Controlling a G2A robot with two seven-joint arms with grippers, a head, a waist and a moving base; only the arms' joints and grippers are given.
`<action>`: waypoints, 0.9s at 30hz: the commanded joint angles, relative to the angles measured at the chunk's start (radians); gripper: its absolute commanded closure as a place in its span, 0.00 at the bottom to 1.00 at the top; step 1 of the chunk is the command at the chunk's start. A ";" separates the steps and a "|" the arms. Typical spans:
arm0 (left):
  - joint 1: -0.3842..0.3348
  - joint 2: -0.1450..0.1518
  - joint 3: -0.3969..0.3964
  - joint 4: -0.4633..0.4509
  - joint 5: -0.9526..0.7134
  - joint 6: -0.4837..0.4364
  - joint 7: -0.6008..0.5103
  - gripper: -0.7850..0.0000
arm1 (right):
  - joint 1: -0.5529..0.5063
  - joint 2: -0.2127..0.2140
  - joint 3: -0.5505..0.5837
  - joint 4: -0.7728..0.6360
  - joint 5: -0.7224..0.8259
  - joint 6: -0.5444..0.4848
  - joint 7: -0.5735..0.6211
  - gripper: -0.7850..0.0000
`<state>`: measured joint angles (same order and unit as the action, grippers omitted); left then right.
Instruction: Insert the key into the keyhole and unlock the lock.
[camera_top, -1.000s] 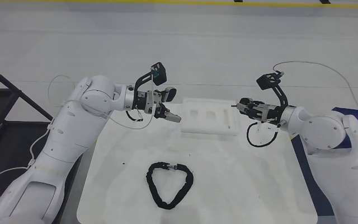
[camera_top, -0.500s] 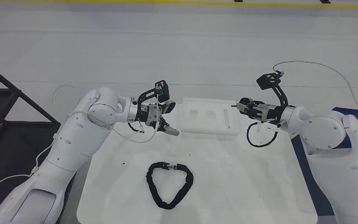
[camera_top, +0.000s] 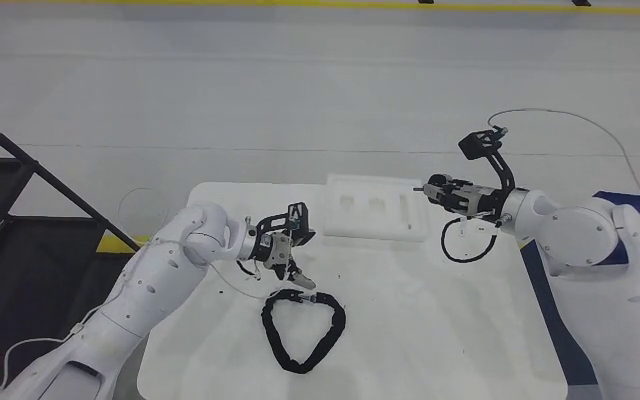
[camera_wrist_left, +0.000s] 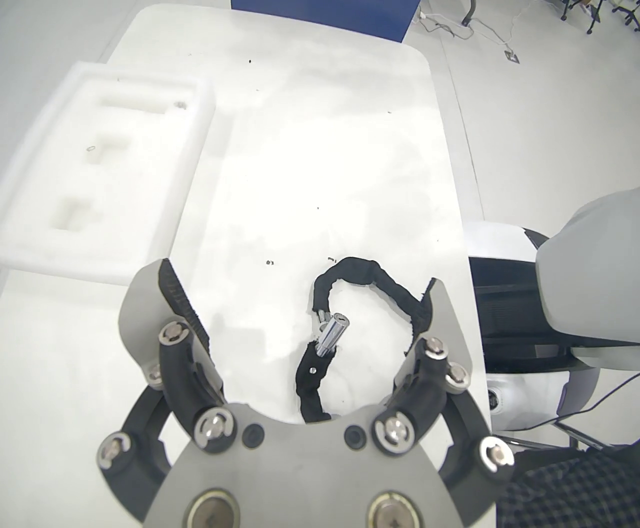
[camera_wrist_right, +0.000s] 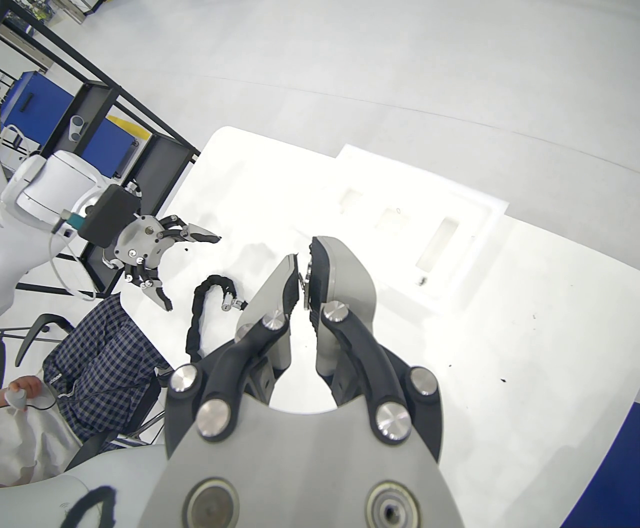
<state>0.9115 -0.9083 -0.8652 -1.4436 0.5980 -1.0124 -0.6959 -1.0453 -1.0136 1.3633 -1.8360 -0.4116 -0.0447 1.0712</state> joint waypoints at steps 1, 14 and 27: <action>0.004 0.000 0.011 0.011 0.045 0.000 0.031 0.00 | 0.000 0.000 0.000 0.000 0.000 0.000 0.000 1.00; -0.012 -0.027 0.090 0.113 0.331 0.000 0.213 0.00 | 0.000 0.000 0.000 0.000 0.000 0.000 0.000 1.00; -0.012 -0.028 0.096 0.122 0.329 0.000 0.218 0.00 | 0.000 0.000 0.000 0.000 0.000 0.000 0.000 1.00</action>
<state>0.8999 -0.9365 -0.7690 -1.3220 0.9266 -1.0123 -0.4779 -1.0453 -1.0136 1.3633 -1.8360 -0.4116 -0.0447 1.0712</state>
